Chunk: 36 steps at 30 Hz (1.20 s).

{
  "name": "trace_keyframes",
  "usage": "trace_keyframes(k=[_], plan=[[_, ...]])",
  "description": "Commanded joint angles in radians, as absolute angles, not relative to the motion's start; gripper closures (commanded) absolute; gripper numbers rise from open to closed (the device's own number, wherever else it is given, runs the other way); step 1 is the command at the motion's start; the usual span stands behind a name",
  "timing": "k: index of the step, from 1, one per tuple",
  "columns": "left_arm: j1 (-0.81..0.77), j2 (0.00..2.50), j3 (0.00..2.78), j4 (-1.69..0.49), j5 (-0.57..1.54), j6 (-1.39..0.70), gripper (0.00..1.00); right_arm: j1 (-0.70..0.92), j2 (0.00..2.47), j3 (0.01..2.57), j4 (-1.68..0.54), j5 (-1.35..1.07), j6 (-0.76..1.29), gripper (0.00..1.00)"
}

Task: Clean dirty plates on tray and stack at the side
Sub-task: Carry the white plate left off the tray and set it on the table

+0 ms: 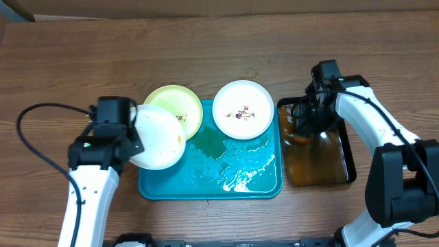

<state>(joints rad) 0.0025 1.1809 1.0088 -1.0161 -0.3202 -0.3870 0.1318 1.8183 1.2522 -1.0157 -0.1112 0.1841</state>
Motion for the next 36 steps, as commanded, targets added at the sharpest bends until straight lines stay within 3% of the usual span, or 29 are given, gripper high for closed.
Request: trace_keyframes(k=[1, 15, 27, 36], plan=[[0.086, 1.163, 1.038, -1.000, -0.313, -0.399, 0.96, 0.134, 1.786, 1.247, -1.036, -0.099, 0.210, 0.96], [0.355, 1.303, 1.038, -0.813, -0.235, -0.368, 0.96, 0.134, 1.786, 1.030, -0.838, -0.099, 0.213, 0.96], [0.552, 1.475, 1.038, -0.692, -0.174, -0.401, 0.96, 0.134, 1.786, 1.020, -0.840, -0.099, 0.212, 0.96], [0.575, 1.555, 1.038, -0.647, -0.174, -0.400, 0.92, 0.134, 1.786, 1.020, -0.852, -0.099, 0.212, 0.96]])
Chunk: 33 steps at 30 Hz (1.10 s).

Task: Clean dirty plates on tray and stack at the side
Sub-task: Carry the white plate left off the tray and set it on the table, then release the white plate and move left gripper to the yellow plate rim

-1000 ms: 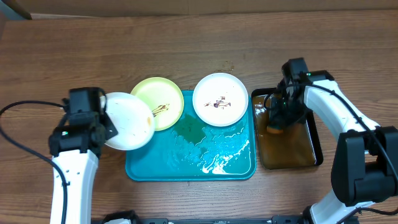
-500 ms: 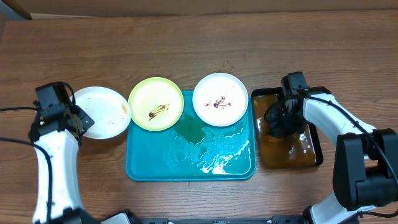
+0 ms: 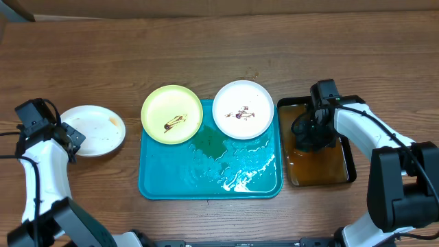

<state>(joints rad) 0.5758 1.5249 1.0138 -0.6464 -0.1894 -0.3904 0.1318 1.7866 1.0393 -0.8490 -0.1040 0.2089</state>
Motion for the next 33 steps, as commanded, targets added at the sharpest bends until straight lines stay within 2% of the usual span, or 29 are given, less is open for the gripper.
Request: trace_keyframes(k=[1, 2, 3, 8, 17, 19, 22, 26, 29, 33], plan=[[0.575, 1.561, 1.038, -0.651, -0.173, -0.400, 0.87, 0.134, 1.786, 1.020, -0.854, -0.099, 0.212, 0.96], [0.575, 1.564, 1.038, -0.654, -0.166, -0.400, 0.75, 0.134, 1.786, 1.020, -0.854, -0.099, 0.212, 0.96], [0.575, 1.565, 1.038, -0.653, -0.157, -0.395, 0.70, 0.134, 1.786, 1.020, -0.855, -0.099, 0.212, 0.96], [0.570, 1.547, 1.056, -0.653, -0.046, -0.352, 0.54, 0.134, 1.786, 1.020, -0.855, -0.099, 0.212, 0.96], [0.425, 1.533, 1.172, -0.585, 0.325, -0.087, 0.39, 0.134, 1.786, 1.020, -0.858, -0.099, 0.212, 0.96], [0.357, 1.533, 1.176, -0.530, 0.330, -0.017, 0.34, 0.134, 1.786, 1.020, -0.858, -0.099, 0.212, 0.96], [0.266, 1.537, 1.176, -0.458, 0.320, 0.112, 0.32, 0.134, 1.786, 1.020, -0.858, -0.099, 0.212, 0.96], [0.154, 1.562, 1.175, -0.370, 0.227, 0.258, 0.25, 0.134, 1.786, 1.020, -0.859, -0.099, 0.212, 0.96], [0.102, 1.604, 1.175, -0.323, 0.195, 0.323, 0.20, 0.134, 1.786, 1.020, -0.861, -0.099, 0.212, 0.96], [0.062, 1.699, 1.175, -0.269, 0.195, 0.338, 0.19, 0.134, 1.786, 1.020, -0.868, -0.099, 0.212, 0.96]])
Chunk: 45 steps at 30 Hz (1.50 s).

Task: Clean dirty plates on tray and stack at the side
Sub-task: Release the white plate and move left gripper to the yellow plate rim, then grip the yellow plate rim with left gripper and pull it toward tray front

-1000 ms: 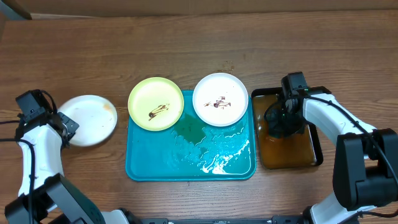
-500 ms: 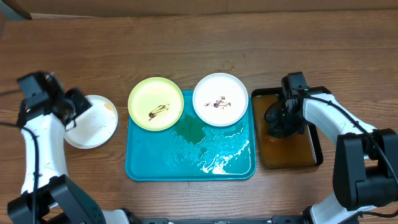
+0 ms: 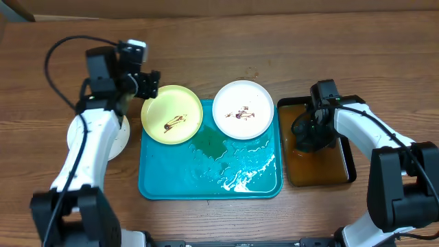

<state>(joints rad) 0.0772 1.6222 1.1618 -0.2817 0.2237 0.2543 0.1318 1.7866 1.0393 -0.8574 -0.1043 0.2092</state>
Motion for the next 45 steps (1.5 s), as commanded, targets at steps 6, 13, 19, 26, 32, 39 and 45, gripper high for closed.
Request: trace_keyframes(k=[6, 13, 19, 26, 32, 39, 45], plan=[[0.052, 1.829, 1.175, -0.245, 0.195, 0.337, 0.20, 0.134, 1.786, 1.020, -0.876, -0.099, 0.212, 0.96], [0.052, 1.897, 1.175, -0.257, 0.200, 0.333, 0.35, 0.134, 1.786, 1.020, -0.884, -0.099, 0.212, 0.96], [0.052, 1.897, 1.175, -0.340, 0.202, 0.290, 0.49, 0.134, 1.786, 1.020, -0.885, -0.099, 0.212, 0.96], [0.052, 1.897, 1.175, -0.479, 0.202, 0.290, 0.56, 0.134, 1.786, 1.020, -0.885, -0.099, 0.212, 0.96], [0.052, 1.897, 1.175, -0.585, 0.203, 0.219, 0.75, 0.134, 1.786, 1.020, -0.888, -0.099, 0.212, 0.96], [0.051, 1.897, 1.166, -0.708, 0.204, 0.075, 0.67, 0.134, 1.786, 1.020, -0.903, -0.099, 0.212, 0.96], [0.039, 1.897, 1.100, -0.701, 0.215, 0.067, 0.46, 0.134, 1.786, 1.020, -0.903, -0.099, 0.212, 0.96]])
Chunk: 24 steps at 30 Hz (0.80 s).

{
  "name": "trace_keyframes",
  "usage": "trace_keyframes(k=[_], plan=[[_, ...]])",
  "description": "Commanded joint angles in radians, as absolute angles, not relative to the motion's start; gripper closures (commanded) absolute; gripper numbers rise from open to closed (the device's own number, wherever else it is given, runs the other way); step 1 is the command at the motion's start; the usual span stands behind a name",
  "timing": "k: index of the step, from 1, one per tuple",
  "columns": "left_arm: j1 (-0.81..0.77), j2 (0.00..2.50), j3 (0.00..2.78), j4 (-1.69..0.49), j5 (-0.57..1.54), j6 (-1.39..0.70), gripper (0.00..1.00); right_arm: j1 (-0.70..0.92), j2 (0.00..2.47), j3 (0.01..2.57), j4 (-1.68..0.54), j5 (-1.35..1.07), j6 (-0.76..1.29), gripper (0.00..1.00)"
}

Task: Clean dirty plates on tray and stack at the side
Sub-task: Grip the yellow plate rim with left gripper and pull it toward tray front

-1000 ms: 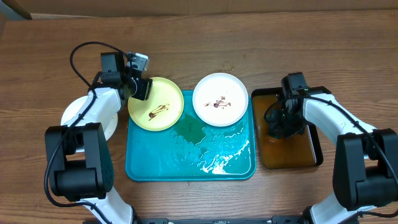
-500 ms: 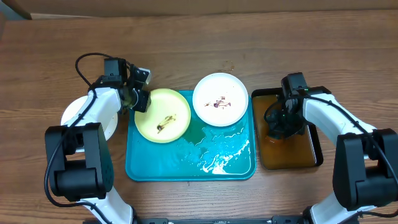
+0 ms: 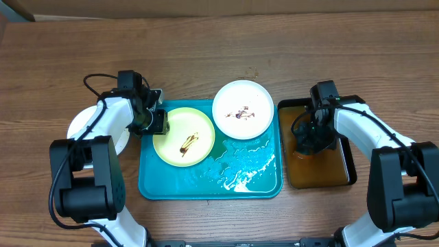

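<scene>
A yellow-green plate point(image 3: 184, 136) with a brown smear lies on the left part of the teal tray point(image 3: 206, 186). My left gripper point(image 3: 155, 122) is at its left rim and looks shut on it. A white plate point(image 3: 243, 110) with brown stains rests on the tray's far right corner. Another white plate point(image 3: 86, 127) lies on the table left of the tray, partly under my left arm. My right gripper point(image 3: 310, 135) reaches down into the dark bin point(image 3: 343, 165) of brown liquid; its fingers are hidden.
Foamy water is spread over the middle and right of the tray. A black cable loops from the left arm over the table at the far left. The dark bin stands right beside the tray's right edge.
My left gripper has come down from behind the yellow-green plate to its left rim. The plate now lies nearer and further right, fully on the tray. The right arm has not moved.
My left gripper first held a white plate over the tray's left edge. Then that plate lay on the table at the left with the gripper beside it. Then the gripper was near the yellow-green plate, and now grips its rim. The right gripper stayed in the bin.
</scene>
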<state>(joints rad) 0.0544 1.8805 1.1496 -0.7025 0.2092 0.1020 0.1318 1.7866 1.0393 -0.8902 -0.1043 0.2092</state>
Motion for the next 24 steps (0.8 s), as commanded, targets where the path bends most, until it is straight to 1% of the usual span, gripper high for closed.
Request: trace_keyframes(k=[1, 3, 7, 8, 10, 11, 12, 24], plan=[[0.034, 1.897, 1.090, -0.698, 0.214, 0.067, 0.46, 0.134, 1.786, 1.020, -0.903, -0.099, 0.212, 0.96], [0.023, 1.897, 1.075, -0.690, 0.212, 0.071, 0.50, 0.134, 1.786, 1.020, -0.903, -0.099, 0.212, 0.96], [0.003, 1.897, 1.071, -0.699, 0.212, 0.070, 0.75, 0.134, 1.786, 1.020, -0.902, -0.099, 0.212, 0.96], [-0.003, 1.897, 1.071, -0.708, 0.212, 0.070, 0.83, 0.134, 1.786, 1.020, -0.903, -0.099, 0.212, 0.96], [-0.008, 1.897, 1.070, -0.715, 0.211, 0.070, 0.89, 0.134, 1.786, 1.020, -0.903, -0.099, 0.212, 0.96], [-0.010, 1.897, 1.071, -0.721, 0.211, 0.070, 0.94, 0.134, 1.786, 1.020, -0.903, -0.099, 0.212, 0.96], [-0.010, 1.897, 1.070, -0.727, 0.210, 0.070, 0.96, 0.134, 1.786, 1.020, -0.903, -0.099, 0.212, 0.96], [-0.009, 1.897, 1.071, -0.864, 0.206, 0.037, 0.96, 0.134, 1.786, 1.021, -0.896, -0.099, 0.212, 0.96]])
